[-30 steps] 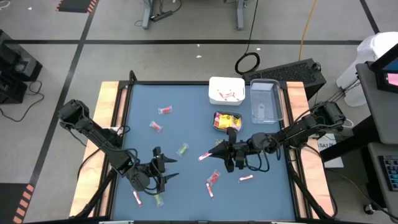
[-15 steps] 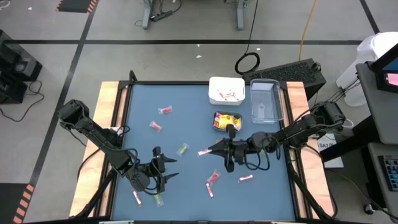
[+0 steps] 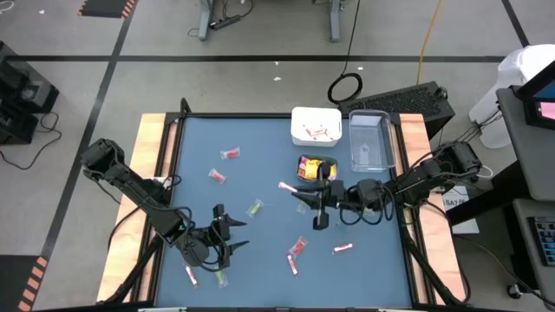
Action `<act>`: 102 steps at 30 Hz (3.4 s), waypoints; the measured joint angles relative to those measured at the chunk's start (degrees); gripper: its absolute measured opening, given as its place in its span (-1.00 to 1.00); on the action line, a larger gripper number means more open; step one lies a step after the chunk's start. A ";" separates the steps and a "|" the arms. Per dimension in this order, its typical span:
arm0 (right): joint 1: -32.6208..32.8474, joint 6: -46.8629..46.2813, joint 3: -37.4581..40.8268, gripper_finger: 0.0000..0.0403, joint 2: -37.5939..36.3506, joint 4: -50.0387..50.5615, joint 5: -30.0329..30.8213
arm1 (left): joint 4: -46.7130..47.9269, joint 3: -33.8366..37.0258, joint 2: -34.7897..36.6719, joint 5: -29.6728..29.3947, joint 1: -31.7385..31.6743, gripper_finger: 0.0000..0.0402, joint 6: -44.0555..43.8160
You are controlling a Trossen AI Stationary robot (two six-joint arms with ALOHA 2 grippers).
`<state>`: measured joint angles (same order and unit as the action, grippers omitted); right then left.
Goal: Sort candy
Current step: Put the middle left white candy into the white bin, then put the top left white candy into the white bin
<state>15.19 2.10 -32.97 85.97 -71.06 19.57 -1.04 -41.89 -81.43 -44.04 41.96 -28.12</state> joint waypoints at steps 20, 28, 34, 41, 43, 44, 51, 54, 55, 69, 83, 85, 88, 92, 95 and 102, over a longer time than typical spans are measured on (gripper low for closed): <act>-1.63 0.04 0.00 -0.81 0.00 3.76 -0.10 | -0.02 0.00 0.00 -0.03 -0.01 0.30 0.00; -1.66 4.90 0.00 -0.81 -0.02 6.80 5.26 | -0.02 0.00 0.00 -0.45 -0.01 0.30 0.03; -3.06 5.55 0.00 -0.81 -0.18 10.97 19.54 | -0.02 0.00 0.00 -0.47 -0.01 0.30 0.08; -7.17 5.59 -4.77 -0.81 -3.01 24.78 19.10 | 0.09 0.00 0.00 -0.47 -0.01 0.30 1.68; -9.29 4.63 -8.02 -0.81 -4.10 34.45 19.17 | 0.09 0.00 0.00 -0.47 -0.01 0.30 1.65; -10.29 3.65 -9.88 -0.81 -4.76 40.49 19.17 | 0.09 0.00 0.00 -0.47 -0.01 0.30 1.59; -18.16 -2.57 -24.77 -0.81 -5.47 82.65 16.05 | 0.38 0.00 0.00 -0.47 0.09 0.30 1.10; -22.50 -2.68 -27.77 -0.81 -5.53 93.13 10.76 | 1.43 -0.02 0.00 0.04 0.17 0.30 -1.15; -23.99 -2.00 -28.38 -0.81 -5.53 96.09 9.07 | 1.98 -0.02 0.00 0.47 0.17 0.30 -1.62; -41.62 0.91 -24.51 -0.81 -5.13 99.42 -2.06 | 5.21 -0.02 0.00 3.14 0.17 0.30 -6.03; -45.72 6.09 -22.99 -0.81 3.95 90.83 -2.88 | 6.69 -0.02 0.00 3.31 0.17 0.30 -6.05; -46.16 6.15 -22.99 -0.81 5.06 90.46 -2.97 | 7.03 -0.02 0.00 3.31 0.17 0.30 -6.06; -46.75 6.33 -22.99 -0.76 6.80 89.67 -2.93 | 7.68 -0.02 0.00 3.31 0.17 0.30 -6.10; -47.24 6.14 -22.99 -0.59 8.19 89.15 -1.85 | 7.74 -0.02 0.00 3.52 0.17 0.30 -7.47; -47.24 6.15 -23.96 -0.44 8.06 91.20 1.21 | 7.61 -0.02 0.00 6.45 0.27 0.30 -9.09; -43.40 1.07 -30.08 -0.21 -1.00 104.48 -1.59 | 9.48 -1.27 0.36 13.26 3.01 0.30 -9.01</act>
<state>-28.21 3.17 -63.05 84.98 33.41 17.98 8.44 -43.16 -81.07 -30.78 44.98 -37.13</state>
